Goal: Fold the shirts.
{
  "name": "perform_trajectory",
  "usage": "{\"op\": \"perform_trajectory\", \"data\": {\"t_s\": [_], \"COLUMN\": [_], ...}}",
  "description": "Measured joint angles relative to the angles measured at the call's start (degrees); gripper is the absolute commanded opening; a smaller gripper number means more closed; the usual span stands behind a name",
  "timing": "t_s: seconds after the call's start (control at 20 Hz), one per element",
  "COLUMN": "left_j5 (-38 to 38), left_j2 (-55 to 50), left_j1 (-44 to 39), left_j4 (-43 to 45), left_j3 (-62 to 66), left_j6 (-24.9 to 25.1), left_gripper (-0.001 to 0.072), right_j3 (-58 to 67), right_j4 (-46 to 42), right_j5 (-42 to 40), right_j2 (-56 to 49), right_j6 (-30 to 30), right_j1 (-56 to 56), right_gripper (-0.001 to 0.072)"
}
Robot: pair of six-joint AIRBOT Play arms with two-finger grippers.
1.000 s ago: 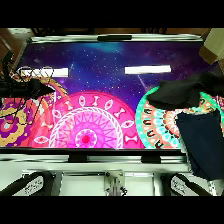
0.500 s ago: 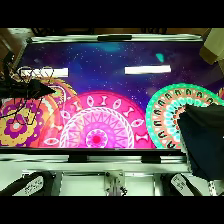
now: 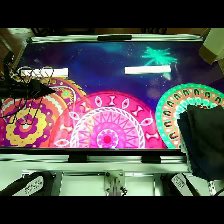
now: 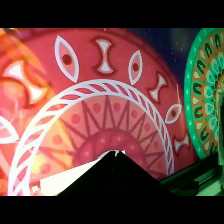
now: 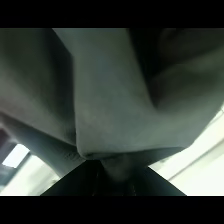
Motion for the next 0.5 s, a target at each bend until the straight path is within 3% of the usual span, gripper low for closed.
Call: {"op": "perform_trajectory", "data": {"t_s": [0.05,0.3,0.4,0.5], "left_j5": [0.00,0.24,0.35,0.55], "left_j2": [0.00,-0.22,-0.33,-0.68], "left_j1": [-0.02,-0.28,-2.14,-5.99], "left_j4": [0.07,1.90,8.20,20.31], "left_j3": [0.00,0.59,2.69,5.90], "left_j6": [0.00,1.92,1.95,-1.16], "left_gripper": [0.0039,0.0037,0.0037,0.0038], "right_j3": [-2.32,-2.89,2.38,8.28], "right_j4": [-1.53,-5.95,-5.66,-4.61], "right_j5": [-1.20,-8.33,-11.63,-15.91], "right_j2": [0.07,0.24,0.24,0.24], "right_j6": [0.04,-1.44,-3.26,-3.54], "right_j1": [-0.11,0.98,4.42,10.69], "right_gripper": [0.0615,0.0619,0.0618,0.0617]}}
